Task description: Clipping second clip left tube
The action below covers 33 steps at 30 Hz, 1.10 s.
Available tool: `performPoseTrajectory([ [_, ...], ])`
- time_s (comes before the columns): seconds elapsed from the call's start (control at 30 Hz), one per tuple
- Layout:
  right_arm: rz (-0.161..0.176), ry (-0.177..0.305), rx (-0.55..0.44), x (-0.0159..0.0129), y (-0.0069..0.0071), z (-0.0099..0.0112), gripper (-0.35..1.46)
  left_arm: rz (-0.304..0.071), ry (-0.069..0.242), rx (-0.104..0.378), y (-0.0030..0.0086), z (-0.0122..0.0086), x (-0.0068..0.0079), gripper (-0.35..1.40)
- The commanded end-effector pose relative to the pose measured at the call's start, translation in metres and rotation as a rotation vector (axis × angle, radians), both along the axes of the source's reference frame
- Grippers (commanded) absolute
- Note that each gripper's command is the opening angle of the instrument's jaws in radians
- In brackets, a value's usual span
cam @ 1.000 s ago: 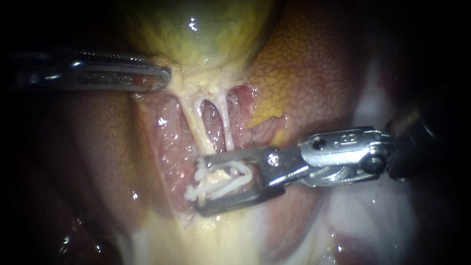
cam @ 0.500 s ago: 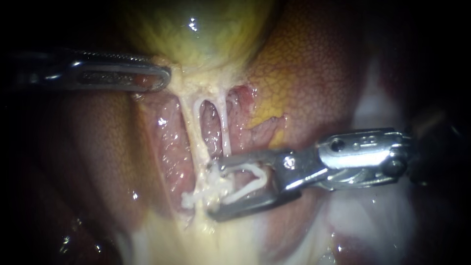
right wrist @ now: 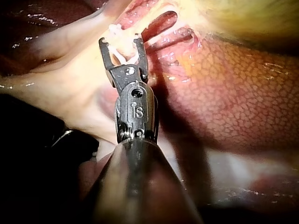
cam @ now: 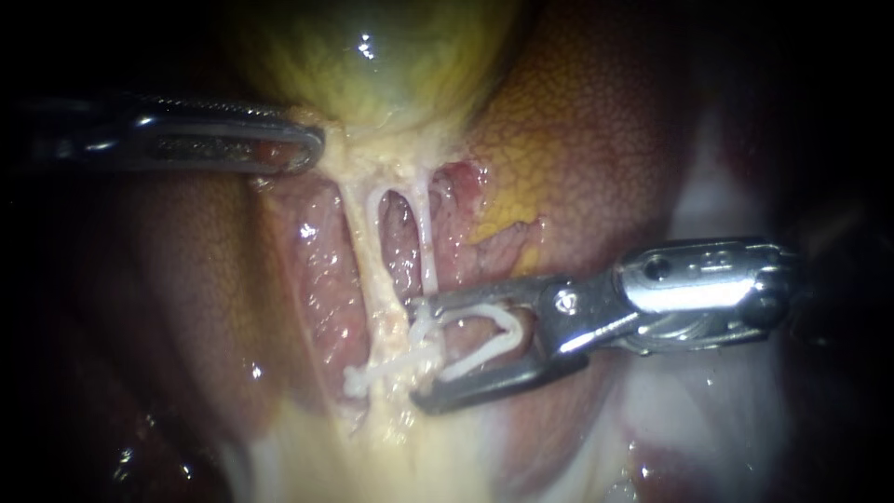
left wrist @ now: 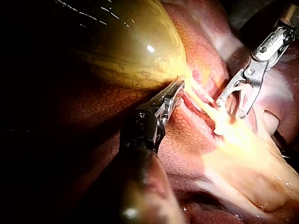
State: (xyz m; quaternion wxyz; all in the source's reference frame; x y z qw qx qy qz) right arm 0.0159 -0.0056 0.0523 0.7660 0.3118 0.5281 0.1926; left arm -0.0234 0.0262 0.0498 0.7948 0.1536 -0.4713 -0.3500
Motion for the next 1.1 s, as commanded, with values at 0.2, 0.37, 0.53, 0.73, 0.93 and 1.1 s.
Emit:
performPoseTrajectory([
  [0.2, 0.0, -0.001, -0.001, -0.0001, 0.0003, 0.0005, 0.42, 0.0, 0.0, 0.0, 0.0, 0.0, 0.0, -0.35],
  [0.37, 0.0, -0.001, -0.002, -0.0002, 0.0004, 0.0009, 0.42, 0.0, 0.0, 0.0, 0.0, 0.0, 0.0, -0.35],
  [0.53, 0.001, -0.002, -0.003, -0.0002, 0.0006, 0.0014, 0.42, 0.0, 0.0, 0.0, 0.0, 0.0, 0.0, -0.35],
  [0.73, -0.005, 0.001, -0.003, 0.0001, 0.0006, 0.0021, 0.42, 0.0, 0.0, -0.001, 0.0, 0.0001, 0.0, -0.35],
  [0.93, -0.012, 0.005, -0.011, 0.0005, 0.0004, 0.0032, 0.42, 0.0, 0.0, -0.001, 0.0, 0.0001, 0.0, -0.35],
  [1.1, -0.014, 0.004, 0.0, 0.0008, 0.0005, 0.004, 0.43, 0.0, 0.0, -0.001, 0.0, 0.0001, 0.0, -0.35],
])
